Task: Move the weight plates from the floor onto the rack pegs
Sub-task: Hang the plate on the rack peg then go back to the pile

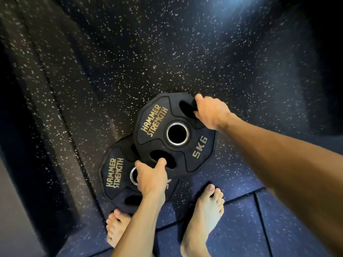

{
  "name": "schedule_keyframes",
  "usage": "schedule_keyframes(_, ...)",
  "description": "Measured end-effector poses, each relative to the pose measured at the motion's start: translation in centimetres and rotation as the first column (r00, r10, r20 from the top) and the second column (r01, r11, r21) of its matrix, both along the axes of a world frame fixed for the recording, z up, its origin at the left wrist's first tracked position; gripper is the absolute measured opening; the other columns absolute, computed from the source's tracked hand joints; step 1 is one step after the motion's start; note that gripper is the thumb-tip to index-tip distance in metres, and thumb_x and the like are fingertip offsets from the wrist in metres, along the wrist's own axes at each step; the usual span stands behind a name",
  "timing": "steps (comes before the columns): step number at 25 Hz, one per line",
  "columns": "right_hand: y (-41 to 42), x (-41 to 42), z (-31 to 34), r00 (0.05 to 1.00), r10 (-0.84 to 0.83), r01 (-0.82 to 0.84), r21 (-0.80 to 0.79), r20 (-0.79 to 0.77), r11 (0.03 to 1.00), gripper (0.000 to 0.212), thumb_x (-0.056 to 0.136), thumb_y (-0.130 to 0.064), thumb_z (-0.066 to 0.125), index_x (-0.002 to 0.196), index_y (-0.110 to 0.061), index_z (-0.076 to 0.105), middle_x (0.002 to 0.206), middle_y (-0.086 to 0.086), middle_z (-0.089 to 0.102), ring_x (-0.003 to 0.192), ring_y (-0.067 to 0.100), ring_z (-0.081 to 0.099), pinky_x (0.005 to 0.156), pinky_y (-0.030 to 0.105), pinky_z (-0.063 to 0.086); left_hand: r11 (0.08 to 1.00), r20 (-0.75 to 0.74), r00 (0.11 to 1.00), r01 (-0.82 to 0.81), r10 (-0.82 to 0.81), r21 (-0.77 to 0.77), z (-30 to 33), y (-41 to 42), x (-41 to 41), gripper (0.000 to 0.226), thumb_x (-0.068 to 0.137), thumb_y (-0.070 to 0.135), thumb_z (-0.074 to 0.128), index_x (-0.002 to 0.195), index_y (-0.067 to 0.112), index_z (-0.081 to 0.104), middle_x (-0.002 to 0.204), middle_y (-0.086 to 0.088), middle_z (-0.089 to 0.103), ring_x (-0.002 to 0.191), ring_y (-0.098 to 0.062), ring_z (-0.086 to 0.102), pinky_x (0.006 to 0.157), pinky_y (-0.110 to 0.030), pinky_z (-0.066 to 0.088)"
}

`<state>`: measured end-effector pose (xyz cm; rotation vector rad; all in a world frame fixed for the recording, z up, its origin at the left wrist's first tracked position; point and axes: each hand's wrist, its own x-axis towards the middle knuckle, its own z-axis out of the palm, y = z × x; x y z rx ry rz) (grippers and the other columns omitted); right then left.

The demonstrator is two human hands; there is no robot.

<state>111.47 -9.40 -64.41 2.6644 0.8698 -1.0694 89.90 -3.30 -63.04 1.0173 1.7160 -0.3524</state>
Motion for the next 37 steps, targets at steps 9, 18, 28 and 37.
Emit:
schedule_keyframes(9,-3.9,-4.7,10.9,0.656,-0.592,0.695,0.067,-0.469,0.716,0.027,0.088,-0.025,0.059,0.106,-0.010,0.045,0.085,0.003,0.056,0.075,0.020,0.053,0.058,0.032,0.039,0.924,0.052,0.951,0.281,-0.304,0.257,12.6,6.0,-2.5,0.040,0.079,0.025,0.068,0.115,0.028,0.051,0.096,0.008,0.067,0.092,-0.022,0.061,0.083,-0.038,0.049)
schedule_keyframes(18,-2.4,-11.1,43.3,0.425,-0.662,0.905,0.271,-0.617,0.328,0.006,0.086,-0.012,0.055,0.089,-0.015,0.059,0.079,-0.007,0.063,0.072,0.009,0.055,0.056,0.016,0.044,0.937,0.487,0.820,-0.350,0.299,0.014,43.4,10.1,-2.5,0.020,0.082,0.001,0.069,0.091,0.019,0.067,0.092,-0.007,0.070,0.087,-0.024,0.062,0.080,-0.034,0.052)
schedule_keyframes(28,-2.5,-17.5,77.3,0.476,-0.490,0.852,0.521,-0.730,0.052,0.022,0.093,-0.033,0.062,0.097,-0.012,0.065,0.095,0.008,0.072,0.086,0.015,0.069,0.075,0.032,0.057,0.944,0.757,0.625,-0.327,0.188,0.035,77.8,9.3,-10.7,0.021,0.094,0.033,0.057,0.108,0.024,0.069,0.101,0.005,0.076,0.098,-0.014,0.070,0.089,-0.038,0.054)
schedule_keyframes(37,-1.2,-19.9,85.8,0.590,-0.253,0.806,0.579,-0.767,0.125,0.032,0.098,-0.042,0.048,0.098,-0.018,0.069,0.102,0.007,0.074,0.101,0.025,0.069,0.093,0.044,0.055,0.777,0.784,0.608,-0.553,0.129,0.301,85.9,5.7,-16.3,0.032,0.097,0.046,0.053,0.113,0.023,0.067,0.115,0.000,0.071,0.112,-0.020,0.065,0.097,-0.040,0.051)
